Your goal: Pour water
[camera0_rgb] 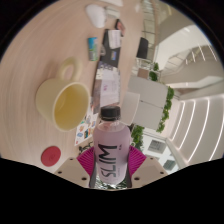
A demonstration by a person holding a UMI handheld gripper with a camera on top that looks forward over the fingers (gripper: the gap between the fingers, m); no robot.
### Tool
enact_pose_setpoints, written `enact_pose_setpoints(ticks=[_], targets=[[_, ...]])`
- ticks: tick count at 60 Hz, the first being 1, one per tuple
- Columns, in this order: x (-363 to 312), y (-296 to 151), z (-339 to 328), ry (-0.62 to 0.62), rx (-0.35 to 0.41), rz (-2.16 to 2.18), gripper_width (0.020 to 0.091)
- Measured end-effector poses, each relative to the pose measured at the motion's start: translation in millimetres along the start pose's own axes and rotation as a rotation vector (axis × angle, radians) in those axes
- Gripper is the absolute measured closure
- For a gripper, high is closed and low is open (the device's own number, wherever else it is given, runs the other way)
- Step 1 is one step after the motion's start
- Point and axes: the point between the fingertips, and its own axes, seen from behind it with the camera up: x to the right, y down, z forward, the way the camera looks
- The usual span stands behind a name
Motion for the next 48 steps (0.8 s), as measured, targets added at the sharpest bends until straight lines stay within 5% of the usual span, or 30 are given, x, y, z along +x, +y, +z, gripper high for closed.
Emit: enact_pose_setpoints(ticks=[6,17,28,48], targets=[[36,20,-19,0.113,-0.005,0.753,0.0691],[46,56,-30,0.081,0.312,1.625,0.0621],[-68,67,15,-0.111,0.289,1.822,0.0609],[-126,52,20,-0.236,0.381,1.79,0.0588]])
